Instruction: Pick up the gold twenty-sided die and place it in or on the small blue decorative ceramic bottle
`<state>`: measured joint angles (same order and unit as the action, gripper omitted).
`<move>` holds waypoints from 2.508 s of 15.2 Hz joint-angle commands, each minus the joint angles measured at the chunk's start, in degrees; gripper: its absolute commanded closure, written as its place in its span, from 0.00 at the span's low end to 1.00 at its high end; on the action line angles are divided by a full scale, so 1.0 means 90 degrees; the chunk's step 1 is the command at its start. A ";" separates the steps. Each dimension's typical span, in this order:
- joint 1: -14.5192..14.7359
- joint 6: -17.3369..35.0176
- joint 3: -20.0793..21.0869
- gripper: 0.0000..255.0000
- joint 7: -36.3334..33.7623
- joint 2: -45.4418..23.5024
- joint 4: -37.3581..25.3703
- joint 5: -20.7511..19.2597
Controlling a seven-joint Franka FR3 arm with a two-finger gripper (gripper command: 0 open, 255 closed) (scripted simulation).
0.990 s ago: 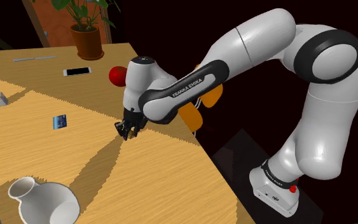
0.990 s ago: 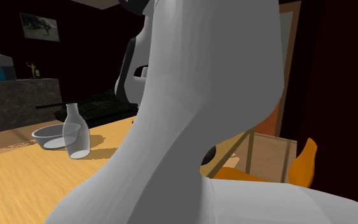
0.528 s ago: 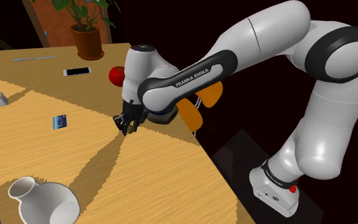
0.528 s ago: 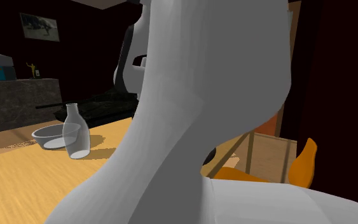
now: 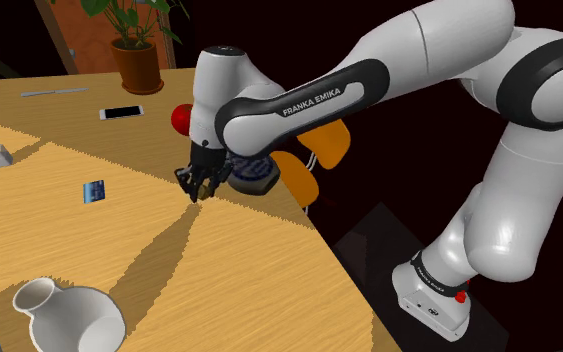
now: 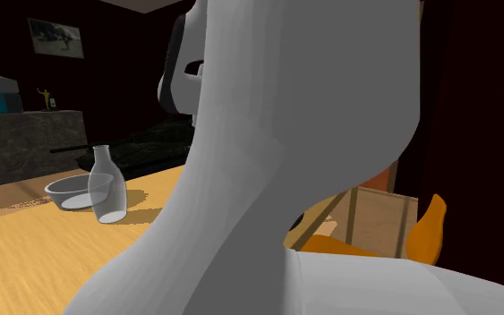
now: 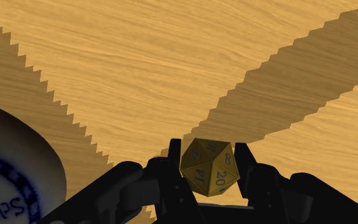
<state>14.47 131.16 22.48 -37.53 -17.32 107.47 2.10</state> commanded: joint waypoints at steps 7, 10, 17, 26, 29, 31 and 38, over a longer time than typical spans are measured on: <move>-0.0042 -0.0608 0.0038 1.00 0.0003 0.0281 -0.0342 0.0096; -0.0052 -0.0840 0.0048 1.00 -0.0002 0.0368 -0.0492 0.0123; -0.0267 -0.1228 -0.0028 1.00 0.0305 0.0580 -0.0647 0.0260; -0.1092 -0.1454 -0.0484 1.00 0.1677 0.0731 -0.0552 0.0565; -0.1346 -0.1570 -0.0644 1.00 0.2100 0.0674 -0.0659 0.0613; -0.1509 -0.1658 -0.0751 1.00 0.2371 0.0606 -0.0769 0.0635; -0.1816 -0.1619 -0.0949 1.00 0.2904 0.0352 -0.0893 0.0655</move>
<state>-1.84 116.07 13.98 -11.58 -13.82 99.22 8.02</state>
